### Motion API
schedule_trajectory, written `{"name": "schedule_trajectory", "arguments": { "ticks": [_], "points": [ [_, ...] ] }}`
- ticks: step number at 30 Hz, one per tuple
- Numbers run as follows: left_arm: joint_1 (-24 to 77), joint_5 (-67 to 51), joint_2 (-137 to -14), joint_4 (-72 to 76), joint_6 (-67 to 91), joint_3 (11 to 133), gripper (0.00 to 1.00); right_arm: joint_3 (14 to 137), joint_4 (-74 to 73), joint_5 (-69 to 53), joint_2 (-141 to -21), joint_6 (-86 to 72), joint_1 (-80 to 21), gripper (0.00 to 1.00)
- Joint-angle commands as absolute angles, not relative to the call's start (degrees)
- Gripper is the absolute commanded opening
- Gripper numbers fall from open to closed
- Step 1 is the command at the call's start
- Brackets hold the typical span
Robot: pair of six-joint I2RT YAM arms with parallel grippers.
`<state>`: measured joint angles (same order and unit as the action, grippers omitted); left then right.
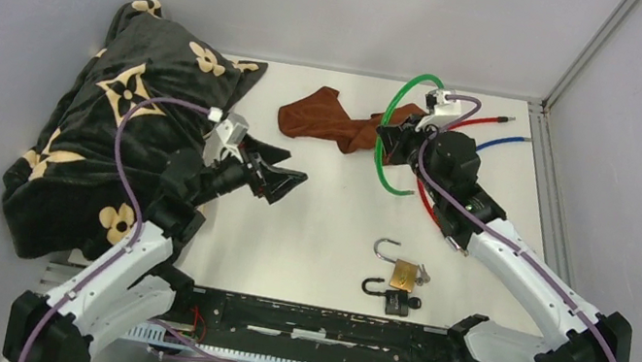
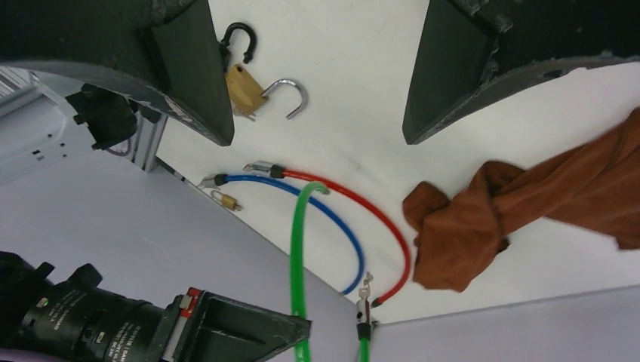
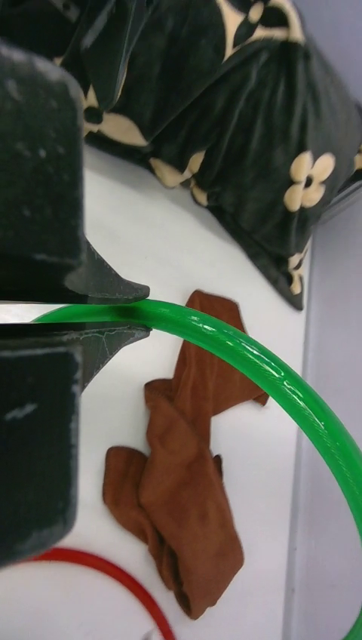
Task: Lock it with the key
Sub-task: Pick up the lock from the center of the board.
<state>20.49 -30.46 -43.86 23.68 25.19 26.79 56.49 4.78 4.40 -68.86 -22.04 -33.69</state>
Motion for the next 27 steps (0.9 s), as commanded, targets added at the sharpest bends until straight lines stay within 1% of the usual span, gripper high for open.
{"name": "schedule_trajectory", "arguments": {
  "ticks": [1, 6, 12, 13, 16, 17, 19, 20, 21, 22, 23, 24, 25, 27],
  "points": [
    [27.7, -31.2, -50.7, 25.8, 16.5, 35.4, 0.91, 57.3, 15.4, 13.4, -64.8, -24.5, -39.0, 0.0],
    [35.3, -28.2, -58.5, 27.8, 12.1, 41.7, 0.99, 56.2, 20.8, 18.7, -64.0, -26.5, -45.3, 0.0],
    [37.3, -20.7, -62.8, 32.4, 8.2, 42.1, 1.0, 57.6, 23.8, 20.7, -65.1, -26.0, -51.6, 0.0],
    [37.4, -19.7, -63.0, 33.0, 7.4, 41.8, 0.98, 57.9, 24.1, 20.6, -65.5, -25.8, -52.3, 0.0],
    [37.5, -16.3, -63.1, 35.1, 5.4, 40.3, 0.79, 59.2, 24.4, 19.5, -66.5, -25.2, -54.2, 0.0],
    [37.4, -15.2, -63.0, 35.7, 5.1, 39.8, 0.74, 59.6, 24.2, 19.3, -66.9, -25.0, -54.6, 0.0],
    [37.5, -14.6, -62.6, 36.9, 4.5, 39.0, 0.68, 59.8, 24.2, 19.2, -67.4, -24.9, -55.4, 0.0],
    [37.5, -14.7, -62.3, 37.5, 4.3, 38.5, 0.62, 59.9, 24.1, 19.1, -67.6, -24.9, -55.6, 0.0],
    [37.4, -14.9, -62.1, 38.0, 4.1, 38.2, 0.55, 60.2, 23.9, 18.8, -67.9, -24.9, -55.9, 0.0],
    [37.4, -14.9, -61.8, 38.4, 4.0, 37.8, 0.41, 60.5, 23.6, 18.5, -68.2, -24.8, -56.0, 0.0],
    [37.5, -14.8, -61.5, 38.9, 4.0, 37.4, 0.24, 60.8, 23.4, 17.7, -68.6, -24.8, -56.1, 0.0],
    [37.4, -14.9, -61.2, 39.0, 3.7, 37.1, 0.11, 61.0, 23.4, 16.8, -68.8, -24.7, -56.1, 0.0],
    [37.5, -15.1, -60.7, 38.9, 3.2, 36.8, 0.03, 61.1, 23.2, 15.6, -69.0, -24.1, -56.1, 0.0],
    [37.4, -15.5, -58.4, 38.2, 2.3, 35.7, 0.02, 60.9, 22.7, 11.8, -68.6, -20.0, -55.9, 0.0]
  ]
}}
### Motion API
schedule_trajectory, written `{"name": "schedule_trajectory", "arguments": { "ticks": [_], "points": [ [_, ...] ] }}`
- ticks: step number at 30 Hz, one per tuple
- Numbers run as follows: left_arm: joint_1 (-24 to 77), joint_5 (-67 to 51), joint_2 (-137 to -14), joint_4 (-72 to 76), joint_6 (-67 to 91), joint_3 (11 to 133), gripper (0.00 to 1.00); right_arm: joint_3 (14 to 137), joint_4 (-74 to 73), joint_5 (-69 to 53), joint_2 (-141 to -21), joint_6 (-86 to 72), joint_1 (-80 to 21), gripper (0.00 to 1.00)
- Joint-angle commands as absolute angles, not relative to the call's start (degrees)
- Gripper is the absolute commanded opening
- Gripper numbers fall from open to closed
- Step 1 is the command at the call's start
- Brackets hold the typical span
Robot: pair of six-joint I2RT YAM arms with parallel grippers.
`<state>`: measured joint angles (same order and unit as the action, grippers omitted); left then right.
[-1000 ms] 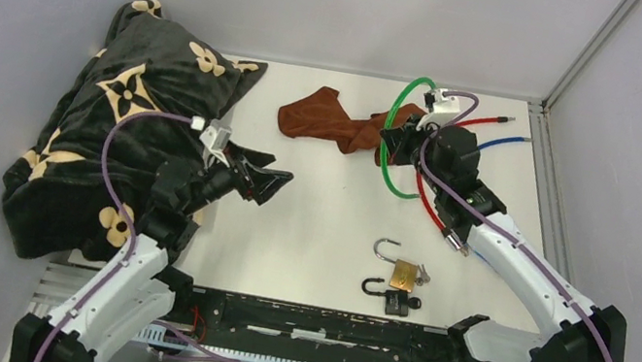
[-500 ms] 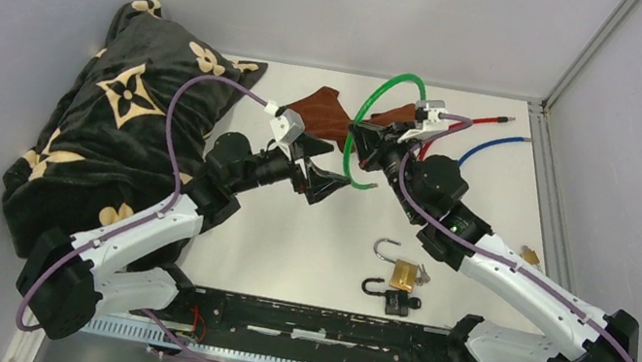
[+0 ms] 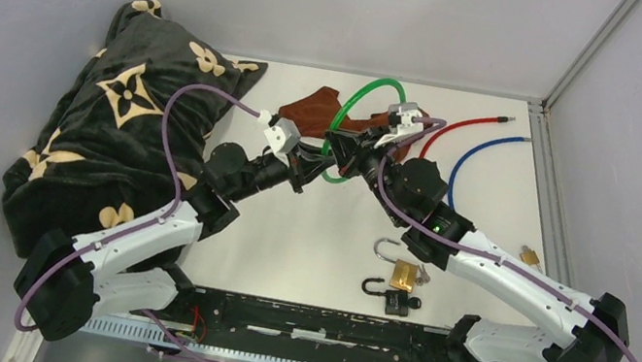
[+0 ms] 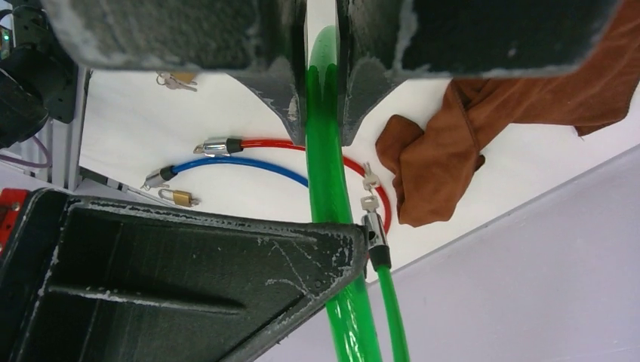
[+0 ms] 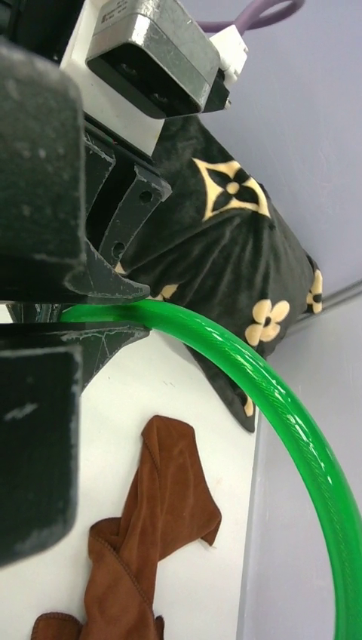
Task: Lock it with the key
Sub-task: Pick up the lock from the center of the board, then lock the lock.
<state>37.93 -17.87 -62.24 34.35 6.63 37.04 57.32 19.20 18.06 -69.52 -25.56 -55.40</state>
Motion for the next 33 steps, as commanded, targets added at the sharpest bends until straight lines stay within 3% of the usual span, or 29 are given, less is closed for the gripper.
{"name": "schedule_trajectory", "arguments": {
  "ticks": [1, 2, 3, 6, 8, 10, 15, 26, 33],
  "points": [
    [37.2, -15.6, -57.0, 37.4, 1.8, 35.0, 0.02, 61.0, 20.9, 9.2, -68.3, -16.8, -55.6, 0.0],
    [37.0, -15.9, -55.5, 36.2, 1.3, 34.5, 0.02, 61.4, 18.5, 6.9, -67.9, -13.7, -55.3, 0.05],
    [36.6, -16.2, -53.8, 34.7, 0.8, 34.0, 0.02, 61.6, 14.8, 4.4, -67.1, -10.0, -54.7, 0.19],
    [35.0, -15.8, -49.5, 28.3, 0.4, 33.5, 0.02, 60.2, 5.1, -4.5, -63.2, 0.8, -52.4, 0.72],
    [34.3, -15.0, -47.3, 22.3, -2.5, 34.5, 0.02, 55.4, 3.9, -12.1, -58.0, 6.0, -48.2, 0.9],
    [34.2, -15.8, -45.4, 16.0, -5.9, 36.0, 0.02, 48.5, 6.7, -23.9, -53.2, 7.4, -41.7, 0.98],
    [34.2, -25.0, -41.1, 4.9, -11.2, 38.5, 0.02, 46.1, 2.2, -37.6, -50.3, 13.9, -31.6, 0.98],
    [34.2, -36.0, -36.7, -4.2, -10.9, 40.3, 0.02, 43.0, 0.3, -41.3, -54.9, 19.7, -23.2, 0.97],
    [34.2, -37.5, -35.8, -6.0, -11.8, 42.0, 0.02, 38.1, 2.5, -44.3, -53.1, 17.9, -21.3, 0.73]
  ]
}}
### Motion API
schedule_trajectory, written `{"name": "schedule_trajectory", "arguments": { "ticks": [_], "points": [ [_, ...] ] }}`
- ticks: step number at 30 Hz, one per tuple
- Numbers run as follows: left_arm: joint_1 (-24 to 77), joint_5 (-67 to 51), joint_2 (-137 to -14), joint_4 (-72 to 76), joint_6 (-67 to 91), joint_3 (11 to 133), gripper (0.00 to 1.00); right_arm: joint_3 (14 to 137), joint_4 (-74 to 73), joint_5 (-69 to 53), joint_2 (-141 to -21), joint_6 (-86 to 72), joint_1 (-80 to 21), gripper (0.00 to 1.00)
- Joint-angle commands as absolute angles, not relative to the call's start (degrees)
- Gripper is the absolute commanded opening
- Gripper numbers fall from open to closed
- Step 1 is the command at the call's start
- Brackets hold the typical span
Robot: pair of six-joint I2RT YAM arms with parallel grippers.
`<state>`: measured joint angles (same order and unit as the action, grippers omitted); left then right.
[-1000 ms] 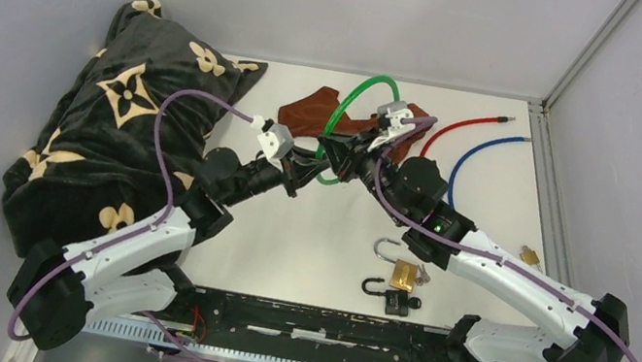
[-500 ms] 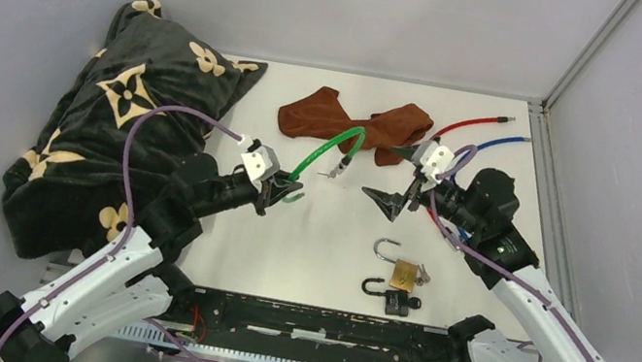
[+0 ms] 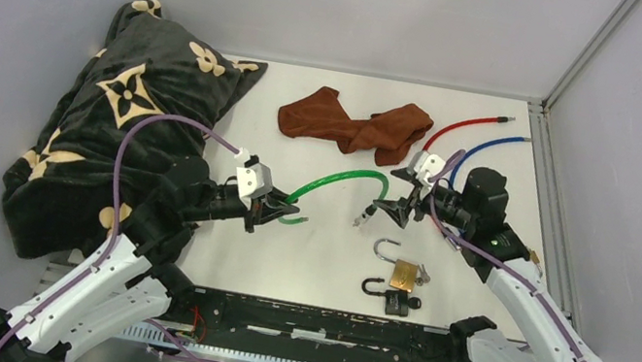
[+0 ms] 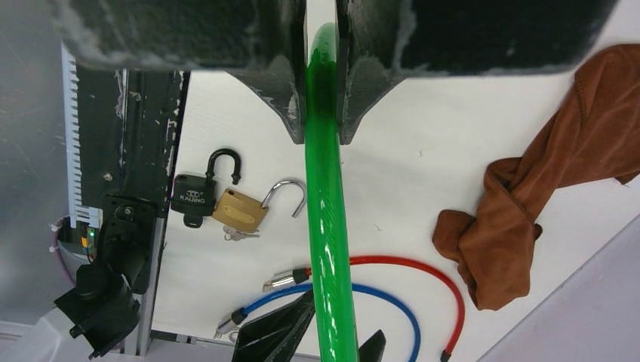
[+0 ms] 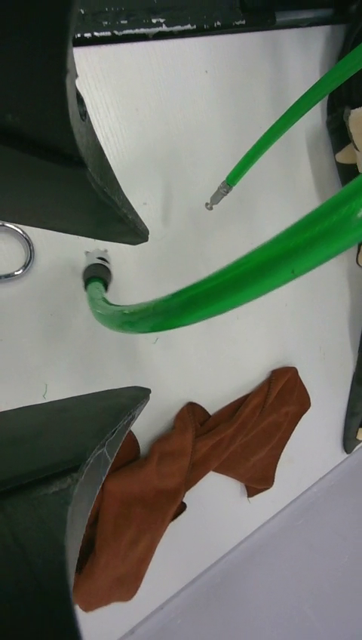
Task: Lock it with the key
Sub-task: Lock the lock.
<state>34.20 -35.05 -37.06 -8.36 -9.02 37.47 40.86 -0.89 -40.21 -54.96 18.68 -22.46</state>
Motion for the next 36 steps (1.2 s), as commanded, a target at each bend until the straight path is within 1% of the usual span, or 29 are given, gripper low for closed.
{"name": "schedule_trajectory", "arguments": {
  "ticks": [1, 3, 4, 8, 11, 17, 20, 22, 23, 24, 25, 28, 29, 30, 32, 34, 35, 36],
  "points": [
    [34.2, -37.8, -35.7, -6.1, -11.6, 42.2, 0.02, 36.9, 3.4, -45.7, -52.9, 17.1, -21.0, 0.69],
    [34.2, -38.9, -35.6, -6.1, -10.8, 42.3, 0.02, 35.7, 5.1, -48.2, -53.2, 15.3, -20.9, 0.62],
    [34.2, -39.6, -35.6, -6.0, -10.5, 42.3, 0.02, 35.3, 5.9, -49.0, -53.8, 14.6, -21.0, 0.6],
    [34.2, -42.8, -35.8, -5.0, -10.1, 41.2, 0.02, 34.7, 12.6, -52.8, -57.6, 7.2, -21.0, 0.62],
    [34.2, -42.9, -36.0, -4.1, -8.3, 40.4, 0.02, 35.9, 13.1, -53.9, -60.6, 6.3, -21.0, 0.61],
    [34.2, -43.3, -35.9, -3.3, -8.1, 40.4, 0.02, 34.0, 15.1, -48.7, -60.6, 5.4, -21.0, 0.59],
    [34.2, -43.5, -35.9, -3.2, -8.1, 40.3, 0.02, 33.9, 14.1, -44.2, -60.2, 6.5, -20.6, 0.6],
    [34.2, -43.7, -35.9, -3.2, -8.2, 40.3, 0.02, 33.5, 14.3, -43.4, -60.0, 7.0, -20.1, 0.6],
    [34.3, -43.7, -35.9, -3.0, -8.2, 40.4, 0.02, 33.3, 14.4, -43.2, -60.1, 7.0, -20.0, 0.57],
    [34.2, -43.7, -35.9, -2.9, -8.1, 40.3, 0.02, 33.4, 14.4, -43.5, -60.3, 6.7, -20.0, 0.53],
    [34.3, -43.7, -35.8, -2.5, -7.9, 40.2, 0.02, 33.5, 14.3, -44.7, -60.8, 6.6, -20.0, 0.45],
    [34.2, -42.8, -35.8, -1.0, -6.1, 39.6, 0.02, 33.7, 15.7, -49.8, -61.6, 4.9, -20.0, 0.15],
    [34.2, -42.3, -35.8, -0.4, -5.1, 39.4, 0.02, 33.7, 16.6, -50.7, -61.5, 3.3, -20.0, 0.02],
    [34.2, -41.6, -35.9, -0.2, -3.9, 38.9, 0.02, 33.5, 18.2, -51.0, -61.2, 1.4, -20.1, 0.0],
    [34.2, -39.8, -36.0, 3.4, -1.3, 37.5, 0.02, 32.8, 23.1, -50.9, -60.1, -4.0, -20.3, 0.0],
    [34.3, -35.6, -36.1, 6.6, 2.8, 35.3, 0.03, 32.6, 26.6, -50.1, -59.0, -8.3, -20.3, 0.0],
    [34.2, -33.0, -36.1, 7.7, 4.0, 34.2, 0.08, 32.8, 27.8, -48.9, -58.4, -10.1, -20.4, 0.0],
    [34.2, -29.8, -36.1, 8.7, 5.0, 32.7, 0.16, 32.9, 28.7, -47.7, -57.9, -12.2, -20.4, 0.0]
  ]
}}
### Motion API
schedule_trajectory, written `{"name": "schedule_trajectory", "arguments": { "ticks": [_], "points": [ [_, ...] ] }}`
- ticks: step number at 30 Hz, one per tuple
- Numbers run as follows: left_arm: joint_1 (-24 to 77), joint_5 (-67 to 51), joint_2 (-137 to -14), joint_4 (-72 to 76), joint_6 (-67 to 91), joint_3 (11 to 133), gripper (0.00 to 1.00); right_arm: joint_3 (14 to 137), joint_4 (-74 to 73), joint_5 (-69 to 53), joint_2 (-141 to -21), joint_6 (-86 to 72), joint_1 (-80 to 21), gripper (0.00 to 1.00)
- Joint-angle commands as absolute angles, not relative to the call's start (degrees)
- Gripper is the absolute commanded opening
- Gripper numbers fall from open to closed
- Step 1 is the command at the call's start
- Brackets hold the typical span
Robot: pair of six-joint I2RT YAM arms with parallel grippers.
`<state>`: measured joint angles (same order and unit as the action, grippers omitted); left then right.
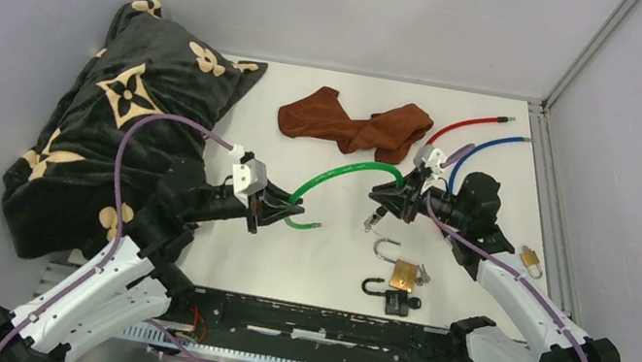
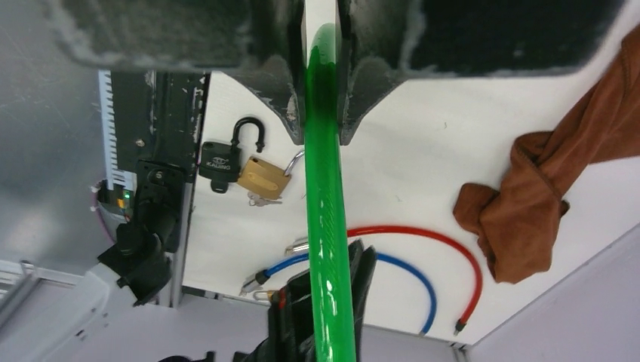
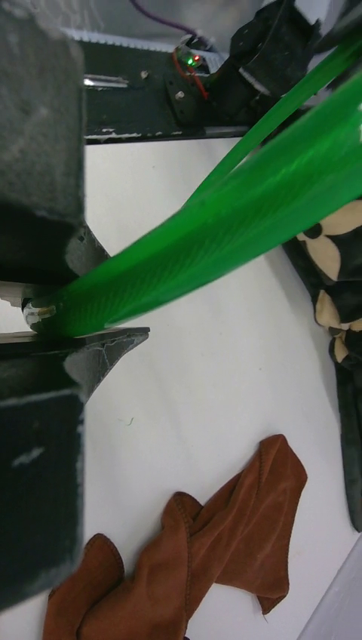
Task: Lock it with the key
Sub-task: Lock the lock.
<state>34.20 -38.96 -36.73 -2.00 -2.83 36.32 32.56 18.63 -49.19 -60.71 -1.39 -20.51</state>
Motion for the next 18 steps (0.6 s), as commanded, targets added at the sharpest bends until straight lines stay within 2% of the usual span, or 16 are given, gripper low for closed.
{"name": "schedule_trajectory", "arguments": {
  "ticks": [1, 4, 9, 12, 16, 17, 18],
  "points": [
    [34.2, -26.7, -36.0, 9.6, 5.8, 31.2, 0.23, 32.9, 30.4, -46.8, -57.6, -14.7, -20.3, 0.0],
    [34.2, -21.8, -35.4, 12.6, 5.8, 26.6, 0.32, 32.8, 36.7, -45.8, -57.5, -22.3, -20.4, 0.0],
    [34.2, -26.6, -33.8, 17.6, 4.8, 21.9, 0.43, 35.3, 38.9, -43.2, -57.7, -29.6, -20.3, 0.0],
    [34.2, -25.2, -33.2, 18.3, 4.2, 19.9, 0.48, 36.7, 39.1, -42.3, -57.5, -31.6, -20.4, 0.0],
    [34.2, -24.4, -32.8, 23.3, 5.3, 18.0, 0.52, 37.5, 40.6, -43.2, -57.1, -33.1, -20.5, 0.0],
    [34.2, -24.8, -33.0, 24.7, 5.6, 18.1, 0.5, 37.7, 40.7, -43.6, -57.0, -32.9, -20.5, 0.0],
    [34.2, -24.8, -33.2, 25.6, 5.9, 18.3, 0.45, 37.7, 40.7, -43.9, -56.7, -32.7, -20.5, 0.0]
  ]
}}
